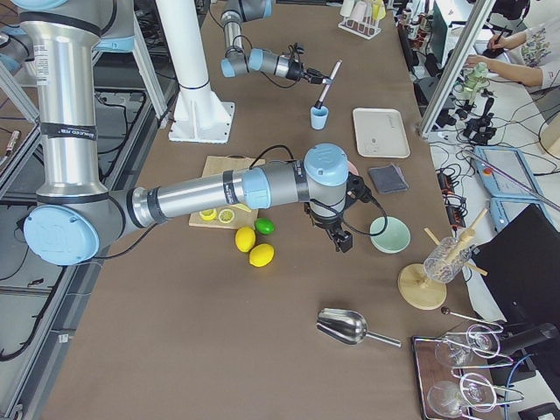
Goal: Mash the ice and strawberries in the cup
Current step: 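Press the muddler down into the blue cup repeatedly with the left gripper, then lift the muddler out of the blue cup with the left gripper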
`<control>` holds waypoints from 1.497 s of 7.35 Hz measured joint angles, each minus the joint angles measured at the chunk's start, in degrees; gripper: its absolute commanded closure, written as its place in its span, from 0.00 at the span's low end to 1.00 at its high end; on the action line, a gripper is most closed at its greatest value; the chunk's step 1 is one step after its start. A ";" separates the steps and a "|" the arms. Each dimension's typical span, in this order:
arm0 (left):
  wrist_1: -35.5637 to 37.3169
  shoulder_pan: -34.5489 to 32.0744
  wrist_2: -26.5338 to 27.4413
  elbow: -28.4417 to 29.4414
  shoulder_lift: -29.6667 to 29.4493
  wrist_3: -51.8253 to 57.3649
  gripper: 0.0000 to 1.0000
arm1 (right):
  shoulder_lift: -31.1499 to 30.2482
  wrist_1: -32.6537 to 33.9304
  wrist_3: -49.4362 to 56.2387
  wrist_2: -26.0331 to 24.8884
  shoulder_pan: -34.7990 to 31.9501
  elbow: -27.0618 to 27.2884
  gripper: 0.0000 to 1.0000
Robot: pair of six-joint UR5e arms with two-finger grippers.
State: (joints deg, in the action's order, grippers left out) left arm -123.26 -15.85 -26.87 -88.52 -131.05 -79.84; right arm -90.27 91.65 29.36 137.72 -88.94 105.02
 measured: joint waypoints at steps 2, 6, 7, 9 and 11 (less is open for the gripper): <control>-0.04 -0.29 0.06 0.31 -0.07 -0.58 1.00 | -0.11 -0.02 0.00 0.10 -0.03 0.03 0.03; -0.05 -0.17 -0.18 5.40 -0.02 -3.56 1.00 | -0.56 -0.35 0.00 0.19 -0.09 0.05 0.03; -0.07 -0.03 -0.19 5.56 0.12 -3.63 1.00 | -0.55 -0.37 0.00 0.18 -0.12 0.06 0.03; -0.05 0.03 -1.61 2.65 -0.28 -1.31 1.00 | -0.45 -0.41 0.00 0.12 -0.12 0.00 0.03; 0.72 -2.25 -5.21 -7.19 -0.70 5.83 1.00 | -0.26 -0.42 0.00 0.10 -0.11 0.07 0.03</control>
State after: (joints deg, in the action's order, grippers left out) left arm -122.54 -18.10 -32.08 -95.71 -131.75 -74.01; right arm -90.53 91.23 29.36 137.82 -89.05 105.09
